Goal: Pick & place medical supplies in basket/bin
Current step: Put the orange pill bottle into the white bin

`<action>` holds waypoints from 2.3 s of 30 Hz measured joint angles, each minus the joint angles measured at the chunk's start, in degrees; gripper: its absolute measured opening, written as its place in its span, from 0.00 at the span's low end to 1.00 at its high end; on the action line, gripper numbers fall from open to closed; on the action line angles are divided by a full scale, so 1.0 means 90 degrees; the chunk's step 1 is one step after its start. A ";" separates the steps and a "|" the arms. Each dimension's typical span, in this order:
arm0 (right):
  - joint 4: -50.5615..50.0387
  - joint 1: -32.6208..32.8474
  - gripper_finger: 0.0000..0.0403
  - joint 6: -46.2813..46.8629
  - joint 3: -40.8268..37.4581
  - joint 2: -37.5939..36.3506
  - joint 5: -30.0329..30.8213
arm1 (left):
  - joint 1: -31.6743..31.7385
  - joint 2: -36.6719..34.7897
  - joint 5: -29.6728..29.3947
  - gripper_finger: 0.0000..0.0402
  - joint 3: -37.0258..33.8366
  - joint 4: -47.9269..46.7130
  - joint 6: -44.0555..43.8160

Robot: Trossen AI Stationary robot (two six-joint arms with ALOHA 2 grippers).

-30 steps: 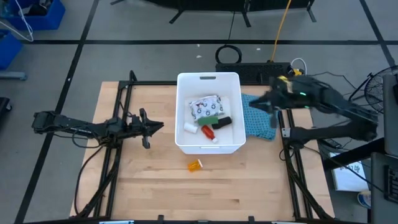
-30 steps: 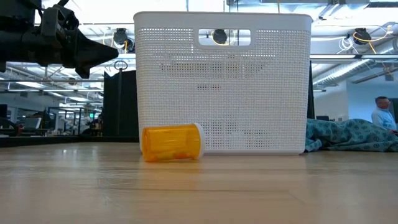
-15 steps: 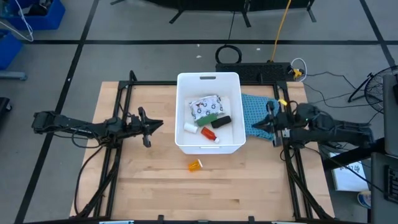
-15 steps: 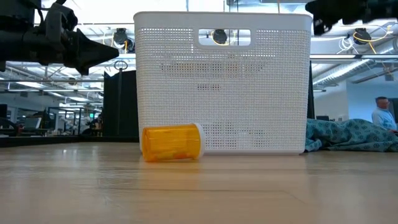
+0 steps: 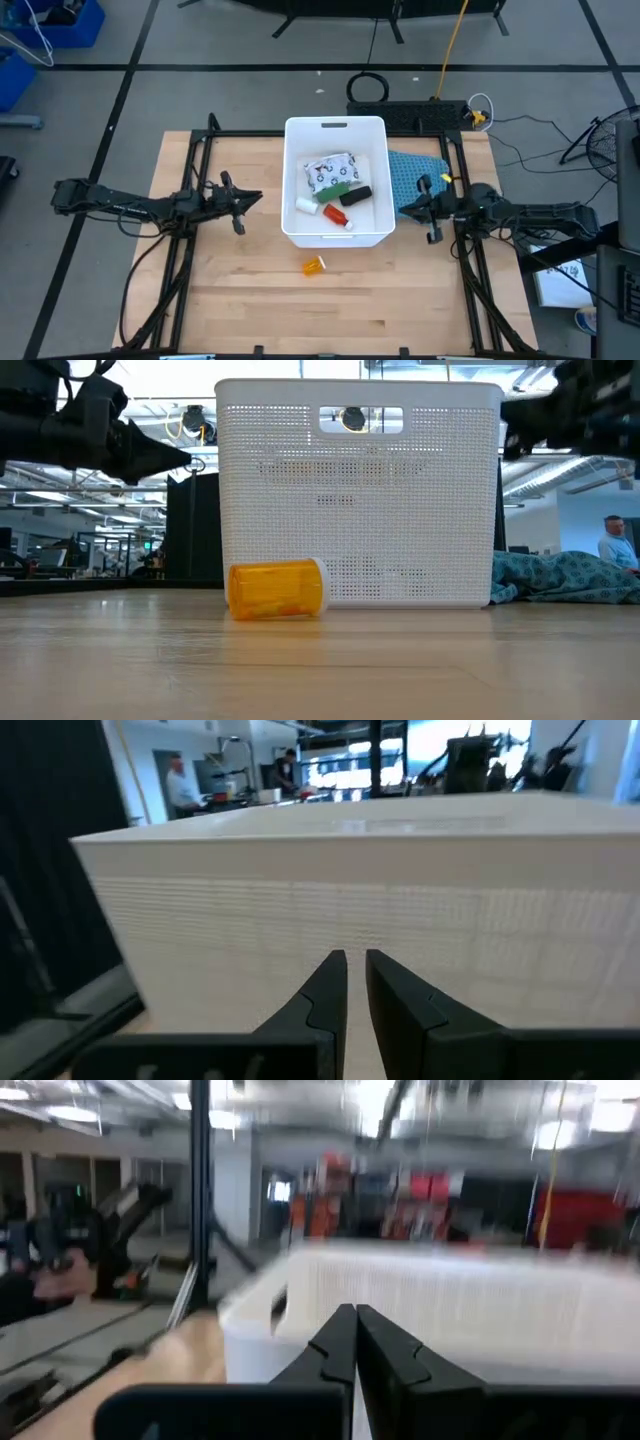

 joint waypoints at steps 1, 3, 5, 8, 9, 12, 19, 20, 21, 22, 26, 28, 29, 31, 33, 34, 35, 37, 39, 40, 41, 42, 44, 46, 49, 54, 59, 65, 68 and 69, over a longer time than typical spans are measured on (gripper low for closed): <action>0.0191 -0.0010 0.00 -0.0154 -0.0056 -0.0031 0.0022 | 0.0000 0.0000 -0.0060 0.12 0.0000 -0.0034 0.0125; 0.0345 -0.0077 0.00 -0.0289 -0.0077 -0.0039 0.0027 | 0.0000 -0.0002 -0.0096 0.12 0.0000 -0.0133 0.0401; 0.0413 -0.0103 0.00 -0.0220 -0.0080 -0.0004 0.0029 | 0.0000 0.0001 -0.0097 0.12 -0.0002 -0.0279 0.0560; 0.0693 -0.0089 0.00 -0.0043 -0.0087 -0.0031 0.0020 | 0.0000 0.0002 -0.0098 0.12 -0.0002 -0.0283 0.0559; 0.0670 -0.0085 0.00 -0.0021 -0.0087 -0.0028 -0.0031 | 0.0000 0.0002 -0.0106 0.12 -0.0002 -0.0178 0.0487; 0.0498 -0.0085 0.00 -0.0302 -0.0092 0.0004 -0.0217 | -0.0068 0.0001 -0.0852 0.12 0.0148 -0.0245 0.0411; 0.0575 -0.0087 0.00 -0.0638 -0.0099 -0.0023 -0.0310 | -0.1091 0.0188 -0.3197 0.12 0.2050 -0.2761 0.0742; 0.0599 -0.0087 0.00 -0.0658 -0.0099 -0.0024 -0.0311 | -0.1261 0.0278 -0.3277 0.11 0.2403 -0.3106 0.0668; 0.0615 -0.0087 0.00 -0.0667 -0.0100 -0.0025 -0.0310 | -0.1456 0.0392 -0.3301 0.11 0.2738 -0.3447 0.0522; 0.0612 -0.0087 0.00 -0.0669 -0.0104 -0.0025 -0.0309 | -0.1665 0.0537 -0.3292 0.10 0.3065 -0.3822 0.0378; 0.0610 -0.0087 0.00 -0.0689 -0.0104 -0.0025 -0.0309 | -0.2727 0.1519 -0.3529 0.02 0.4108 -0.5190 -0.0049; 0.0608 -0.0087 0.00 -0.0681 -0.0106 -0.0024 -0.0307 | -0.3308 0.2152 -0.4089 0.02 0.4524 -0.5516 -0.0234; 0.0611 -0.0087 0.00 -0.0670 -0.0109 -0.0024 -0.0308 | -0.3594 0.2460 -0.4415 0.02 0.4739 -0.5622 -0.0333; 0.0614 -0.0087 0.00 -0.0618 -0.0109 -0.0025 -0.0308 | -0.4024 0.3015 -0.4881 0.01 0.5216 -0.5679 -0.0600; 0.0610 -0.0087 0.00 -0.0569 -0.0109 -0.0023 -0.0306 | -0.4271 0.3557 -0.4829 0.01 0.5673 -0.5845 -0.0966; 0.0609 -0.0087 0.00 -0.0529 -0.0109 -0.0023 -0.0306 | -0.4342 0.3849 -0.4669 0.01 0.5874 -0.5967 -0.1105; 0.0604 -0.0087 0.00 -0.0488 -0.0109 -0.0023 -0.0305 | -0.4398 0.4149 -0.4495 0.03 0.6089 -0.6079 -0.1247; 0.0597 -0.0087 0.00 -0.0453 -0.0109 -0.0020 -0.0304 | -0.4479 0.4697 -0.4302 0.07 0.6458 -0.6337 -0.1538; 0.0593 -0.0087 0.00 -0.0362 -0.0109 -0.0021 -0.0304 | -0.4517 0.5225 -0.4308 0.12 0.6794 -0.6475 -0.1912; 0.0607 -0.0087 0.00 -0.0285 -0.0109 -0.0011 -0.0304 | -0.4513 0.5502 -0.4296 0.15 0.6960 -0.6581 -0.2097; 0.0627 -0.0087 0.00 -0.0217 -0.0109 -0.0002 -0.0303 | -0.4490 0.5751 -0.4245 0.19 0.7116 -0.6683 -0.2237; 0.0623 -0.0087 0.00 -0.0143 -0.0109 -0.0003 -0.0304 | -0.4447 0.6011 -0.4154 0.23 0.7284 -0.6745 -0.2354; 0.0621 -0.0087 0.00 -0.0049 -0.0109 -0.0001 -0.0303 | -0.4325 0.6487 -0.3827 0.31 0.7620 -0.6762 -0.2540; 0.0619 -0.0087 0.00 0.0037 -0.0109 -0.0001 -0.0304 | -0.4204 0.6878 -0.3357 0.41 0.7900 -0.6936 -0.2882; 0.0623 -0.0087 0.00 0.0102 -0.0110 -0.0001 -0.0305 | -0.3944 0.7430 -0.2630 0.55 0.8182 -0.7197 -0.3543; 0.0619 -0.0087 0.00 0.0248 -0.0111 0.0000 -0.0305 | -0.3689 0.8033 -0.2269 0.74 0.8400 -0.7260 -0.4551; 0.0617 -0.0085 0.00 0.0288 -0.0111 0.0009 -0.0314 | -0.3630 0.8340 -0.1768 0.79 0.8580 -0.7477 -0.4597; 0.0613 -0.0085 0.00 0.0210 -0.0111 0.0024 -0.0309 | -0.3359 0.8395 -0.1572 0.80 0.8593 -0.7834 -0.4754; 0.0612 -0.0085 0.00 0.0169 -0.0111 0.0036 -0.0309 | -0.3143 0.8397 -0.1312 0.80 0.8537 -0.8115 -0.5091; 0.0612 -0.0085 0.00 0.0171 -0.0111 0.0040 -0.0306 | -0.3068 0.8398 -0.1162 0.80 0.8536 -0.8167 -0.5144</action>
